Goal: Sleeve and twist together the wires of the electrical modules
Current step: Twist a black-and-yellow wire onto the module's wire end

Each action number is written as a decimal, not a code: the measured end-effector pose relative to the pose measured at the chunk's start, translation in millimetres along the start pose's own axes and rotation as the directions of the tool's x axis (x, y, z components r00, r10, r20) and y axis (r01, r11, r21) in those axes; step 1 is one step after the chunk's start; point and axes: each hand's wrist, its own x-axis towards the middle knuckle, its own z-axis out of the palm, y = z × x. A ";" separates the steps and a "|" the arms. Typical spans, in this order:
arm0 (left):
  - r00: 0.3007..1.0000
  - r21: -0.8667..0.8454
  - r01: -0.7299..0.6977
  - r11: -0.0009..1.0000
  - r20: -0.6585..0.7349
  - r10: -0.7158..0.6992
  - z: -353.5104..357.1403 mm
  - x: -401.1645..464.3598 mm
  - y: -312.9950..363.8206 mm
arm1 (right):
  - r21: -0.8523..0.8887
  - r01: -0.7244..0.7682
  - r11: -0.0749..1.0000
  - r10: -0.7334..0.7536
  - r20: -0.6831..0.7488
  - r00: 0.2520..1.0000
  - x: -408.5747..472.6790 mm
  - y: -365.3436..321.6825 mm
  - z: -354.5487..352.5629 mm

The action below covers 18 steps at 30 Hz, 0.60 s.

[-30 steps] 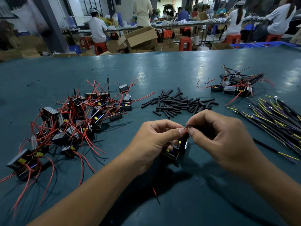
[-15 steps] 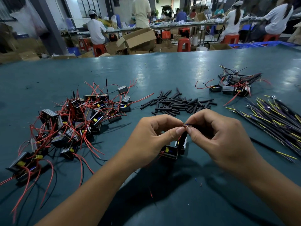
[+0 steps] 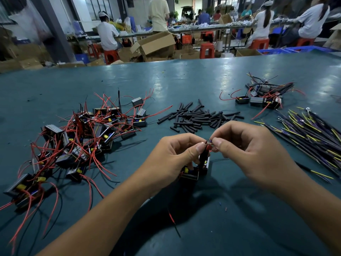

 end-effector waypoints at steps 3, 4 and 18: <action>1.000 0.011 0.005 1.000 -0.001 -0.005 0.4 0.8 -0.9 | 0.130 -0.085 0.988 0.074 0.081 0.994 0.4 -3.6 -2.4; 1.000 0.009 0.007 1.000 0.006 -0.007 0.6 0.7 -0.9 | 0.163 -0.121 0.979 0.105 0.101 0.989 0.0 -4.5 -3.4; 0.998 -0.051 0.002 0.999 -0.068 -0.006 5.7 -1.7 1.7 | 0.198 -0.243 0.950 0.244 0.018 0.970 -1.4 -8.6 2.4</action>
